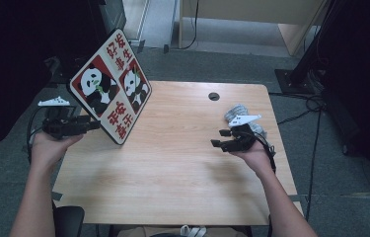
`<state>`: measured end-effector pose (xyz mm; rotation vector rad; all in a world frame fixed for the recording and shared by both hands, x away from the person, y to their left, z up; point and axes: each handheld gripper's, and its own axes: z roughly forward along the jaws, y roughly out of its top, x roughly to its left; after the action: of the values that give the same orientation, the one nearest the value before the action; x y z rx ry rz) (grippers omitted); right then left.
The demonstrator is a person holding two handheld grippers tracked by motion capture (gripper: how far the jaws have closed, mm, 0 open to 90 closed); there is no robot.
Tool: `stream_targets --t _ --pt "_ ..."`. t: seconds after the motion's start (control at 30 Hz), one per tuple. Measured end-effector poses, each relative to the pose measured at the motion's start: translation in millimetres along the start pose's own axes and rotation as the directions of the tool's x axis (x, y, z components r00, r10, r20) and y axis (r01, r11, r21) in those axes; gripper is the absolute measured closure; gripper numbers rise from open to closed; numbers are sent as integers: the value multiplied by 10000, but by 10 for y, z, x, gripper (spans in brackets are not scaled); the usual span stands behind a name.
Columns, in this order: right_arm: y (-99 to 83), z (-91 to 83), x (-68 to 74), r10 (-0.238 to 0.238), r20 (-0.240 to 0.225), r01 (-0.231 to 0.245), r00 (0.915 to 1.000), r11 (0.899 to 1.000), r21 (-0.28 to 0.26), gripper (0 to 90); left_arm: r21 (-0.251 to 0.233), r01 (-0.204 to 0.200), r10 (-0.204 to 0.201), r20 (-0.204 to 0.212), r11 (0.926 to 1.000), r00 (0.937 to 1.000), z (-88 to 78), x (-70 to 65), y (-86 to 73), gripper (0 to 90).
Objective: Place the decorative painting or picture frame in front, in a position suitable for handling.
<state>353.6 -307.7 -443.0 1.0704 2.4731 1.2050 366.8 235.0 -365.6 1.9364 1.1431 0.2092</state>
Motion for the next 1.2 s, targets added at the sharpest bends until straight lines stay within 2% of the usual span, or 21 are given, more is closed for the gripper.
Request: stream_targets --t 0.1,0.3,0.37,0.57,0.9,1.2 --pt "-2 0 6 -33 23 33 10000 10000 34 406 -108 123 -124 -45 9999 9999 -42 26 95 404" --pt "-6 11 3 -69 12 69 10000 10000 32 406 -37 79 -79 -147 10000 9999 -91 38 250 407" --pt "-6 9 11 -47 9 47 10000 10000 68 406 -13 58 -58 -134 10000 9999 -110 51 345 407" --pt "-8 15 7 -73 17 73 10000 9999 116 406 146 -47 50 -195 9999 9998 -108 47 498 407" --pt "-9 17 10 -129 -33 130 9999 9998 173 406 282 142 -142 3 9995 9999 -98 115 773 411" --pt "-11 28 20 -133 -26 134 9999 9996 257 406 534 65 -58 -122 9986 9999 -80 138 1017 419"
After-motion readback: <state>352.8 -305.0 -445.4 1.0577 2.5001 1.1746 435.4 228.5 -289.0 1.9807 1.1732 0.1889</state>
